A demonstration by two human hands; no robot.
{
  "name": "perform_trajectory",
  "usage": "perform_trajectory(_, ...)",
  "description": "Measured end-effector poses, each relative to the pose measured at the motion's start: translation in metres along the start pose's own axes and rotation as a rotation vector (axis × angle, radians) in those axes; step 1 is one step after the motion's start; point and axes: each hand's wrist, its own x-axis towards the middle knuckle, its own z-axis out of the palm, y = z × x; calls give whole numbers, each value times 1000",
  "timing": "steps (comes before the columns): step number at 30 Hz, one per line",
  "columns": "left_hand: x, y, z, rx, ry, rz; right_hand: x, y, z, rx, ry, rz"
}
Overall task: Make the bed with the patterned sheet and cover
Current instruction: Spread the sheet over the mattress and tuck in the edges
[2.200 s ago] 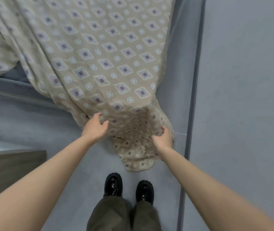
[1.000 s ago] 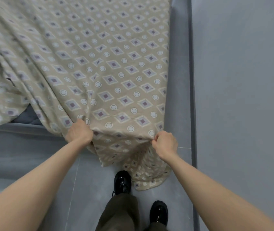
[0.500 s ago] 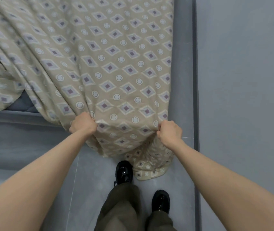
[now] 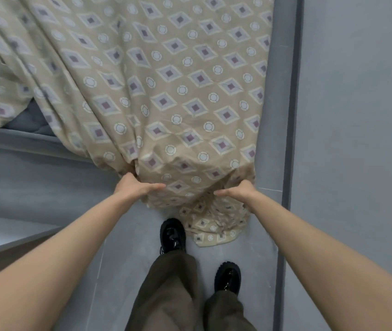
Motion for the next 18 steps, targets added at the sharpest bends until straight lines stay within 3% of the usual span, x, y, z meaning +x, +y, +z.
perform_trajectory(2,6,4,2,-65,-26,75,9,0,10,117,-11,35)
perform_trajectory(4,11,11,4,-88,22,161,19,0,17,130,127,24)
perform_trajectory(7,19,19,2,105,154,247,33,3,25,38,331,-42)
perform_trajectory(12,14,20,-2,196,168,271,5,11,24,-6,126,-135)
perform_trajectory(18,-1,18,2,137,-1,242,-13,44,6,84,114,-154)
